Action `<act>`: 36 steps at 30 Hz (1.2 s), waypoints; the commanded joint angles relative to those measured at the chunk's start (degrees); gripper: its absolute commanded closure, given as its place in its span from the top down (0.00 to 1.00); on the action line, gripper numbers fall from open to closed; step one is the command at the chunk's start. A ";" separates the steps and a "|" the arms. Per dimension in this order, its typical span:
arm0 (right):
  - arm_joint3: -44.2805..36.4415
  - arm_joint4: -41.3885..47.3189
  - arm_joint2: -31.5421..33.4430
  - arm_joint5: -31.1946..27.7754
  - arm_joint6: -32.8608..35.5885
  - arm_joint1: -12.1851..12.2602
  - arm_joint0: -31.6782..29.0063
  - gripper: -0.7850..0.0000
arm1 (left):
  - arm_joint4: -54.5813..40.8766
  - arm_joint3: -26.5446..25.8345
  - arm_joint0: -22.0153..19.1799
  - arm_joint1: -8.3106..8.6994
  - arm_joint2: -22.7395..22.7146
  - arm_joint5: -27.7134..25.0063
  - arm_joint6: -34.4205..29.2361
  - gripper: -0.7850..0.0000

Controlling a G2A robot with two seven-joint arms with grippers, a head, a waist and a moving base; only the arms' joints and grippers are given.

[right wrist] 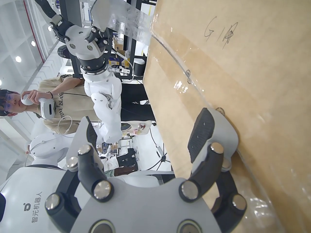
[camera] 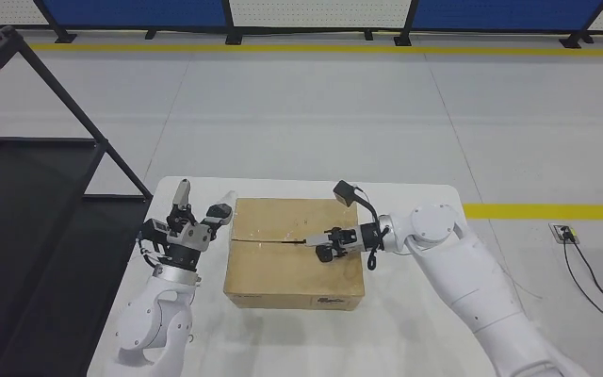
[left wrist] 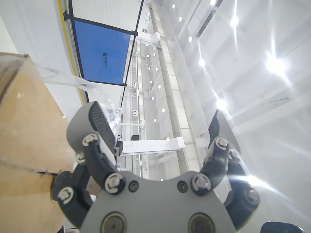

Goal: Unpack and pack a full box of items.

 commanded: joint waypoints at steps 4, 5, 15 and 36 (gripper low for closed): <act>-0.49 -0.11 0.24 0.33 -0.03 0.15 -0.10 1.00 | 1.75 -1.75 0.10 -0.06 1.31 0.81 -0.30 1.00; -0.52 -0.06 0.31 0.30 -0.19 0.16 -0.12 1.00 | 2.10 -2.01 0.03 -0.08 1.67 1.05 -0.42 1.00; -1.37 -2.63 2.08 2.44 -5.09 0.95 -0.88 1.00 | 5.84 -3.36 -0.32 -0.24 4.76 3.12 -1.02 1.00; -4.64 -4.22 4.08 5.30 -6.10 2.27 -3.38 1.00 | 3.21 -4.44 1.74 0.52 -6.03 4.89 0.20 1.00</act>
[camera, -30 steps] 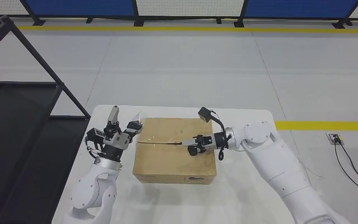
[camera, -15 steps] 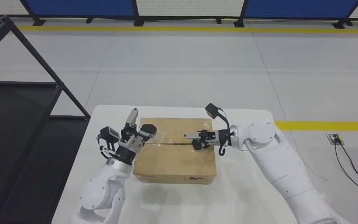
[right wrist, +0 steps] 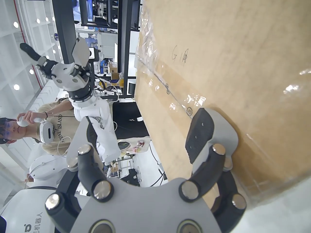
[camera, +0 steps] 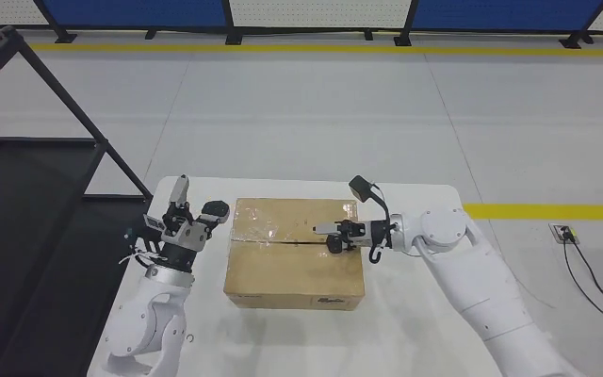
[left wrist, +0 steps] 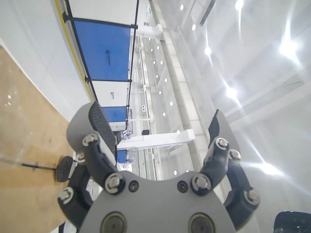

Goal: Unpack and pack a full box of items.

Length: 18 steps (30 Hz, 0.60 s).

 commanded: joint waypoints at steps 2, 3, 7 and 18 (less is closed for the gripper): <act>0.17 0.11 -0.15 -0.55 0.35 -0.02 0.22 1.00 | -0.58 1.91 0.40 0.67 -5.18 3.45 -2.40 1.00; 0.19 0.36 -0.24 -0.92 0.73 -0.05 0.28 1.00 | -1.83 2.86 0.35 0.96 -6.57 6.04 -4.95 1.00; 0.31 0.79 -0.74 -1.93 1.40 -0.22 0.73 1.00 | 3.19 7.42 -0.82 2.71 -12.27 13.27 -14.05 1.00; 0.14 0.52 -0.90 -2.20 0.73 -0.20 0.66 1.00 | 12.15 12.30 -1.02 5.07 -14.35 22.03 -29.80 1.00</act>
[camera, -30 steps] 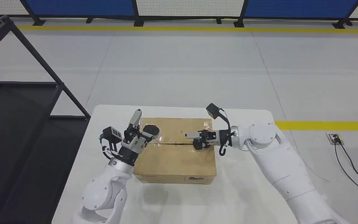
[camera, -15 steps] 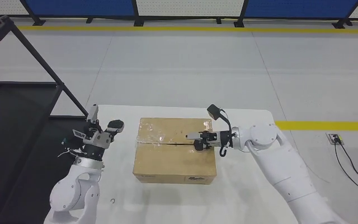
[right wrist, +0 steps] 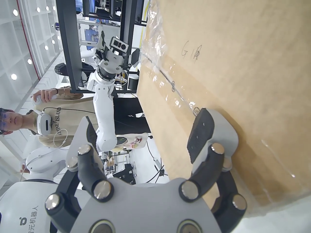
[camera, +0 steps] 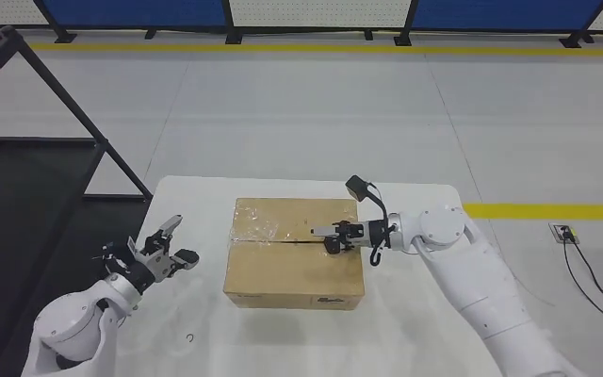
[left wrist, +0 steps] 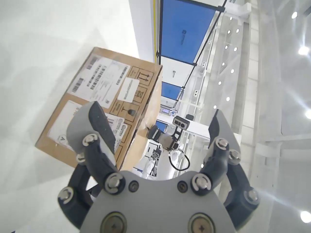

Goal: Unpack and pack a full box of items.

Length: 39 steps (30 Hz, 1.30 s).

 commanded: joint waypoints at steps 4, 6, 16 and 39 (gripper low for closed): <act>0.00 0.02 -0.01 -0.01 0.03 0.00 0.01 1.00 | -0.07 -0.08 -0.01 -0.02 0.03 -0.28 2.09 1.00; -0.34 0.05 0.00 0.03 -0.72 -0.01 -0.44 1.00 | -0.29 -0.07 -0.10 -0.08 0.72 -1.53 2.94 1.00; -3.61 -0.20 -0.24 0.97 -1.85 0.19 -2.79 1.00 | 5.01 7.77 -8.47 0.02 7.84 -11.97 6.10 1.00; -2.07 0.34 -0.83 1.00 -0.82 0.06 -1.30 1.00 | 14.89 17.78 -17.07 0.85 16.93 -18.33 0.51 0.49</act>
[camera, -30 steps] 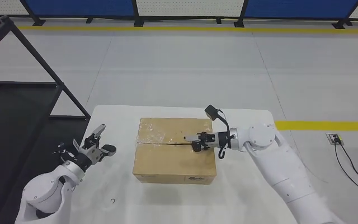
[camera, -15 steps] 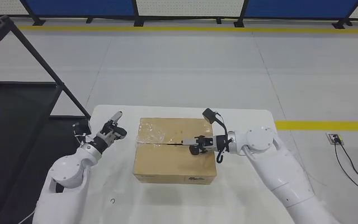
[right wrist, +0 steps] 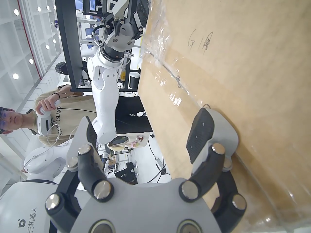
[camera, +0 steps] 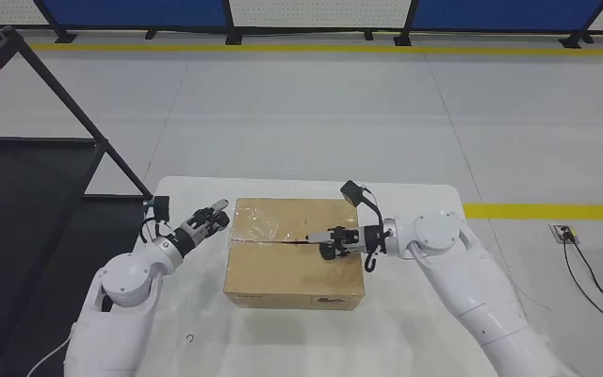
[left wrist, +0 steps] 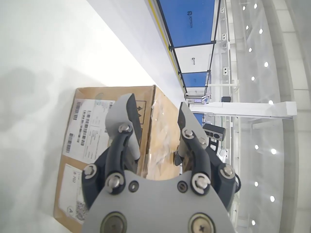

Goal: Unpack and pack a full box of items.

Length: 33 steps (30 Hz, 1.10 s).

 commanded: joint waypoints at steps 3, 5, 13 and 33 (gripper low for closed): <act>0.79 0.15 -0.13 -0.15 0.04 -0.08 0.44 1.00 | -0.36 0.96 -0.92 0.08 0.86 0.08 -1.15 0.49; 1.07 0.23 -0.21 -0.27 0.10 -0.12 0.62 1.00 | -0.42 1.38 -1.30 0.15 1.20 0.25 -1.69 0.49; 1.10 0.26 -0.53 -0.07 -0.30 -0.24 0.86 1.00 | -0.61 2.81 -2.20 0.41 2.03 0.03 -2.27 0.21; -0.07 0.06 -0.75 0.55 -0.76 -0.21 0.34 1.00 | -1.29 -0.01 -0.51 1.46 1.02 -1.97 -0.98 0.00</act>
